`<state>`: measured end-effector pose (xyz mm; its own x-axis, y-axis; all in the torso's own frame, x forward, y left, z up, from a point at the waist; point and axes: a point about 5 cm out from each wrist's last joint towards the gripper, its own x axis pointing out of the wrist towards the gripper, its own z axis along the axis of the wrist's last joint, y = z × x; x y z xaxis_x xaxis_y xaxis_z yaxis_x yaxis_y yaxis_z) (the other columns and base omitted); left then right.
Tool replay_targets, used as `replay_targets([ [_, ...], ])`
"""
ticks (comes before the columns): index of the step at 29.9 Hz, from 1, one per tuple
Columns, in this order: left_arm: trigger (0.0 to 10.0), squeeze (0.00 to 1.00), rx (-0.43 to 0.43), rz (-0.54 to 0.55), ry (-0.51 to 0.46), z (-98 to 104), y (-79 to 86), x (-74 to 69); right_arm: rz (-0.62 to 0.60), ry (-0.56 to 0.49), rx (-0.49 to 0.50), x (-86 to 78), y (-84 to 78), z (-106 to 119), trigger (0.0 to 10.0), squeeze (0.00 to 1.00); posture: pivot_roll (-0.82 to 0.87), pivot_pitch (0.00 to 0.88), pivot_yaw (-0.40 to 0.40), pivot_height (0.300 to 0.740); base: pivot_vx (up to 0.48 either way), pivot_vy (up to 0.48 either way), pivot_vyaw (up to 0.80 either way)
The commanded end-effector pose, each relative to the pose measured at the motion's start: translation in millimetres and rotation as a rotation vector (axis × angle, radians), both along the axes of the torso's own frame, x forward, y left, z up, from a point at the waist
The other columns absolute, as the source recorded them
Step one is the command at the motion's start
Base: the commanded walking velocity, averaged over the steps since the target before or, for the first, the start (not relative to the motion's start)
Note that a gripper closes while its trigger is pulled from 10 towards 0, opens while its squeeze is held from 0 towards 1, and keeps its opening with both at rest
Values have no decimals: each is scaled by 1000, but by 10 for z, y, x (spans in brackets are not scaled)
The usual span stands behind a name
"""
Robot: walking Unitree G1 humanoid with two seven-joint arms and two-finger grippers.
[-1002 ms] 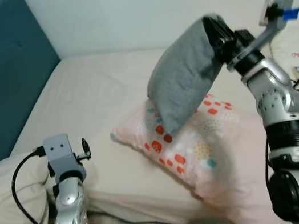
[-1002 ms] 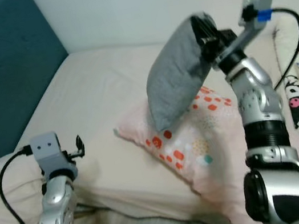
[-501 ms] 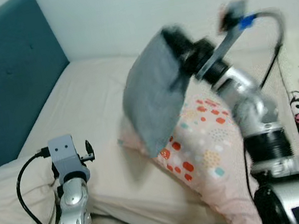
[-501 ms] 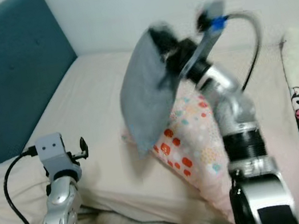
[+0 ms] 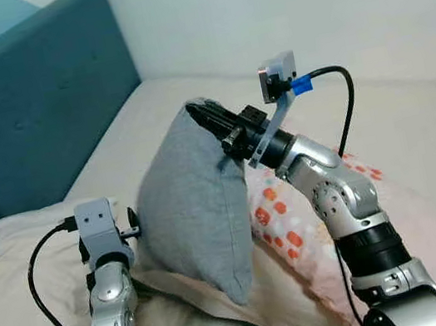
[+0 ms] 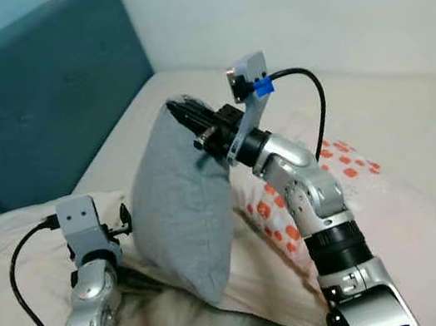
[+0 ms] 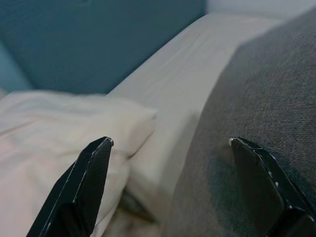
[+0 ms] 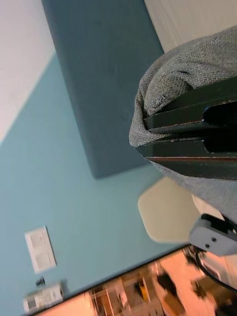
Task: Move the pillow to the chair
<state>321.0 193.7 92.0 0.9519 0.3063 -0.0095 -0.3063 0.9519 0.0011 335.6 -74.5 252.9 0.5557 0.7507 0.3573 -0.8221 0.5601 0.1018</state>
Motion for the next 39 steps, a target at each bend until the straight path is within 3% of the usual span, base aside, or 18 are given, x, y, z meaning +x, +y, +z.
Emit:
replay_targets([
  [1,10000,0,5,3,60,-130,-1,-55,27,-55,39,-48,20,124,0,0,-175,68,35,739,0,0,800],
  [8,10000,0,15,-24,72,-177,-69,-94,34,-4,38,-78,48,-18,0,0,-170,76,38,739,-459,0,800],
  [39,10000,0,58,-116,45,-198,-127,-167,38,60,21,-91,-28,-238,0,0,-165,82,41,739,0,0,800],
])
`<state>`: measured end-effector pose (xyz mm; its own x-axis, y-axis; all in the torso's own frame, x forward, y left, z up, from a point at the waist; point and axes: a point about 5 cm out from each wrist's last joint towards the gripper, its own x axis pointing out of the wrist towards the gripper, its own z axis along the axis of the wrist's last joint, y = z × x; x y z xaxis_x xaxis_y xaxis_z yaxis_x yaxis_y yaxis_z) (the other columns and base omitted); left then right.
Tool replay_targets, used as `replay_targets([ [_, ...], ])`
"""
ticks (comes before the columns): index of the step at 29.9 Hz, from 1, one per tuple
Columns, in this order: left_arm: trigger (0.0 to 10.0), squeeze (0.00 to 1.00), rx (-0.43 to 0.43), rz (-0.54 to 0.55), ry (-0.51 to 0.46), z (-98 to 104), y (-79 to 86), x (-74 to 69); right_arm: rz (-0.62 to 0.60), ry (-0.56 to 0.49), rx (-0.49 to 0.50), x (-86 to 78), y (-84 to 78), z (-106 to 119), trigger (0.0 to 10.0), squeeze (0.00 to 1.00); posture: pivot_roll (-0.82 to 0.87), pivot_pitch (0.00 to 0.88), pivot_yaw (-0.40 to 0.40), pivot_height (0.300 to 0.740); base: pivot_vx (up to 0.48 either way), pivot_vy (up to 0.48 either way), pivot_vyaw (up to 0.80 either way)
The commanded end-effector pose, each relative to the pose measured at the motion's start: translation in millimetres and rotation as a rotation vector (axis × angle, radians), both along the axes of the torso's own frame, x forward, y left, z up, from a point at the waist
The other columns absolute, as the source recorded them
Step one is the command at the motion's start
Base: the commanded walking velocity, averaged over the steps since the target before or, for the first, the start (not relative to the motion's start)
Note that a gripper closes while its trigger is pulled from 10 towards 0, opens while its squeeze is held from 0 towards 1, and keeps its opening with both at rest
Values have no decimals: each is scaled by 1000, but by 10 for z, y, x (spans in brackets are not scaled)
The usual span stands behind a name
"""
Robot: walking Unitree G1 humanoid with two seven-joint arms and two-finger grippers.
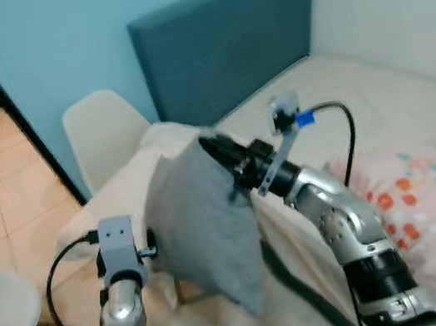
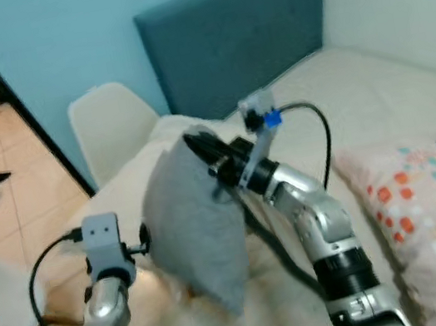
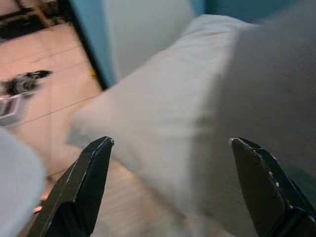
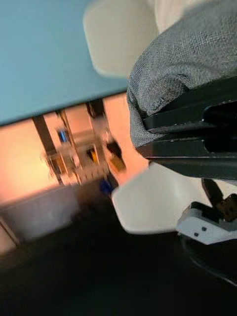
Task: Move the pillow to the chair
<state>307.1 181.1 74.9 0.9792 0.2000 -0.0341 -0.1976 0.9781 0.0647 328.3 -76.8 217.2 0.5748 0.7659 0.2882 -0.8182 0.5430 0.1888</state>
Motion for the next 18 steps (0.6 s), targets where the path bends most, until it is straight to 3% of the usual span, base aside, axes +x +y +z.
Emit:
replay_targets([
  [1,10000,0,-1,-7,1,-25,-5,-29,18,-52,30,-20,-5,116,0,0,-165,82,40,739,0,0,800],
  [18,10000,0,-31,-105,-91,169,-161,29,36,-69,28,-13,-13,145,0,0,-160,75,36,739,0,0,800],
])
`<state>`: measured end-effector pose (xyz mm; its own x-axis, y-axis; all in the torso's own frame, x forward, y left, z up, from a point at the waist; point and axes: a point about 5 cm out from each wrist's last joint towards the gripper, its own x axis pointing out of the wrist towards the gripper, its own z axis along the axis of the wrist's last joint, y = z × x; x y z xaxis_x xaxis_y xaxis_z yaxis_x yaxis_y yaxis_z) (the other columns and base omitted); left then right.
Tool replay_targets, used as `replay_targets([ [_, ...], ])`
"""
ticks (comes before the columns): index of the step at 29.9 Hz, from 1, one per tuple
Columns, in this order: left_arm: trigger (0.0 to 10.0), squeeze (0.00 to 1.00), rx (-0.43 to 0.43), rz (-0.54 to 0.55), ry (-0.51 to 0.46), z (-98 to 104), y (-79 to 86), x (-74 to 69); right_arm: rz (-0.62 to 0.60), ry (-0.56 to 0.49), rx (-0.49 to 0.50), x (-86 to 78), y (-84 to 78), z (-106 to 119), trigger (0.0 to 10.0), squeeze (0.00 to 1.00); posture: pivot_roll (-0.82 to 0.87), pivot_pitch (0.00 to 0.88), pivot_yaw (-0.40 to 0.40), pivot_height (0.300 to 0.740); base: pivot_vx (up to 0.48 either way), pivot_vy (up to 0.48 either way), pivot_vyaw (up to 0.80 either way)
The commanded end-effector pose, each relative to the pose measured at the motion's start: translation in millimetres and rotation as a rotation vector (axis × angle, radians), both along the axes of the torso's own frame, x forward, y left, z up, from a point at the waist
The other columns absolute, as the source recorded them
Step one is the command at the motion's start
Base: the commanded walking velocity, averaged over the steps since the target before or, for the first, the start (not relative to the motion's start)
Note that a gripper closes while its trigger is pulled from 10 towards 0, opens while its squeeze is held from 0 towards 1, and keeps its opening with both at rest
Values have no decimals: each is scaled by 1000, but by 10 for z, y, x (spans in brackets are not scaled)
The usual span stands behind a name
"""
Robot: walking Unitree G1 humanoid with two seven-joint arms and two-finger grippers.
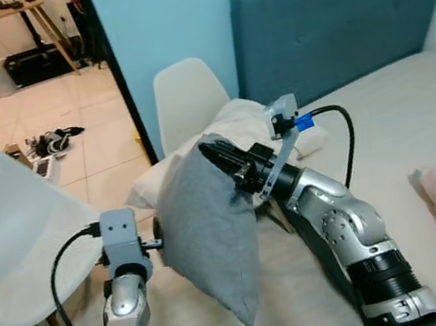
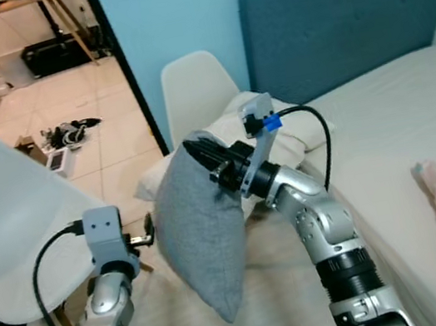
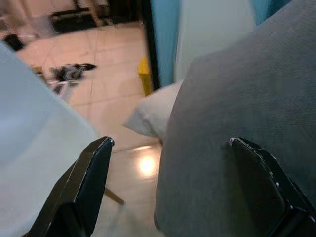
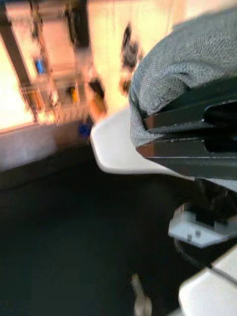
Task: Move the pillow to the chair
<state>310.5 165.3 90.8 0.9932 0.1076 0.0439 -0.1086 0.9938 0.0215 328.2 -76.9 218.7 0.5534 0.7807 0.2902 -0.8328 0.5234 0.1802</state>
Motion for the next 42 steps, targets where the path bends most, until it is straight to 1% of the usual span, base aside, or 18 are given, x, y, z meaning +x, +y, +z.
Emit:
replay_targets([
  [1,10000,0,-1,-29,-12,22,-30,-5,14,-61,32,-13,-9,127,0,0,-160,75,37,739,0,0,800],
  [7,10000,0,-2,-50,-13,27,-52,-6,16,-61,32,-15,-5,126,0,0,-160,75,37,739,0,0,800],
  [16,10000,0,-3,-75,-9,37,-87,-2,25,-64,28,-13,19,127,0,0,-157,66,34,739,0,-441,800],
  [18,10000,0,-18,-57,-17,52,-77,3,31,-65,25,-16,30,126,0,0,-157,65,33,739,0,0,800],
  [28,10000,0,-16,-54,-24,79,-79,20,44,-69,12,-29,50,125,0,0,-162,62,29,739,0,0,800],
  [42,10000,0,-32,-38,-22,69,-87,1,53,-71,-19,-40,76,96,0,0,-165,75,20,739,0,0,800],
])
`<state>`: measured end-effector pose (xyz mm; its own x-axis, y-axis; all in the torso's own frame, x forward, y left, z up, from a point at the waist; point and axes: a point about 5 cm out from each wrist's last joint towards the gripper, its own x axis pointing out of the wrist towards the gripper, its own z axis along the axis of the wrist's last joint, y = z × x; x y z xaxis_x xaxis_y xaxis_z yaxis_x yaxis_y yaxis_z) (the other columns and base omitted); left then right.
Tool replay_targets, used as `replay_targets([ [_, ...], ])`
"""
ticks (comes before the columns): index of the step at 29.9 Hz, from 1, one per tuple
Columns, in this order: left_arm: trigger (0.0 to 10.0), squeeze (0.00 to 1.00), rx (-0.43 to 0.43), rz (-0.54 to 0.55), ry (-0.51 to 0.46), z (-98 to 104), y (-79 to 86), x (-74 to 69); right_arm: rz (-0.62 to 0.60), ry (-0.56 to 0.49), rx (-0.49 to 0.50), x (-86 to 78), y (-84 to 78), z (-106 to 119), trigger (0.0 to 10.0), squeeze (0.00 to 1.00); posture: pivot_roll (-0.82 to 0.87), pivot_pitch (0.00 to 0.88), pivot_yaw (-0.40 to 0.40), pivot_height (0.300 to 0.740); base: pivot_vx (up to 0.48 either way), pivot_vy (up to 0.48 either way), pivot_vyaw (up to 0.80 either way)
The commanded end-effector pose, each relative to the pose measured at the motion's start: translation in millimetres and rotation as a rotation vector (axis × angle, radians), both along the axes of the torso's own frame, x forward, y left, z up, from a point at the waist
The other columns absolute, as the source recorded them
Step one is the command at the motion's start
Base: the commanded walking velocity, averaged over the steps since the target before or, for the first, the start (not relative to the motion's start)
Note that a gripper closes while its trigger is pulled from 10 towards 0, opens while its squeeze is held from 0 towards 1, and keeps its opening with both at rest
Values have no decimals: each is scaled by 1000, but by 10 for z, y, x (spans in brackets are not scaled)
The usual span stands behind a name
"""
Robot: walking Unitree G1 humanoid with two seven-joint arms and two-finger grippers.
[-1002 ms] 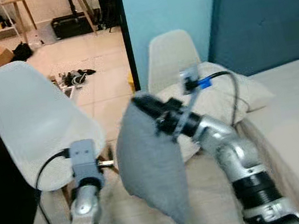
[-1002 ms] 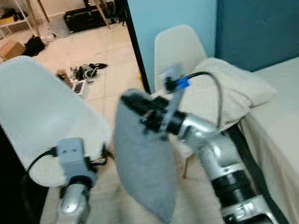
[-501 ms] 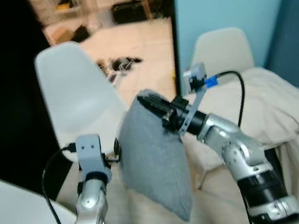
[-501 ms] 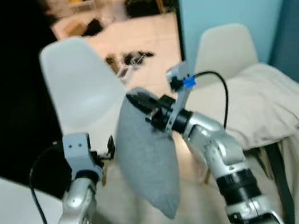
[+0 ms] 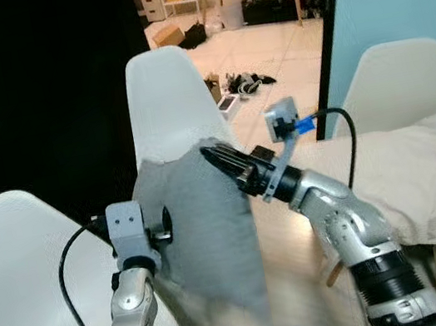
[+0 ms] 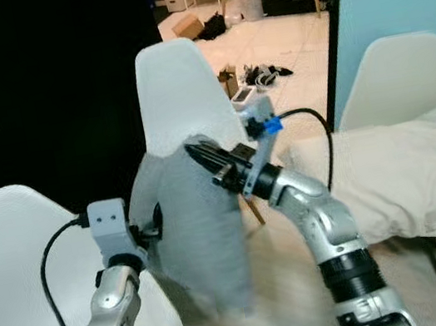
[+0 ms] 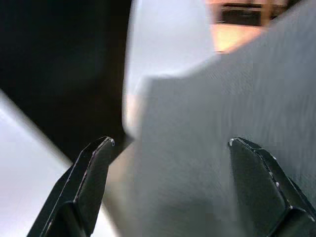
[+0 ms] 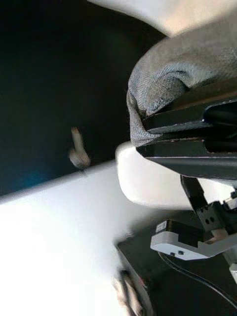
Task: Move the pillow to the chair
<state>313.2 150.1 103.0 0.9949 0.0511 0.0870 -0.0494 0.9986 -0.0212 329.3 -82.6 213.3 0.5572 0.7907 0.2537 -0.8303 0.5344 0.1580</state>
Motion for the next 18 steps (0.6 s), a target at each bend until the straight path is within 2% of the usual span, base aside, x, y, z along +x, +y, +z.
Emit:
replay_targets([
  [1,10000,0,8,21,25,-53,65,-26,58,-71,26,-51,133,151,0,0,-165,75,20,739,0,0,800],
  [10,10000,0,6,24,22,-43,60,-27,66,-76,24,-60,135,161,0,0,-167,84,17,739,0,0,800],
  [18,10000,0,5,26,12,-9,50,-18,120,-96,51,-118,164,210,0,0,-167,86,16,739,0,0,800],
])
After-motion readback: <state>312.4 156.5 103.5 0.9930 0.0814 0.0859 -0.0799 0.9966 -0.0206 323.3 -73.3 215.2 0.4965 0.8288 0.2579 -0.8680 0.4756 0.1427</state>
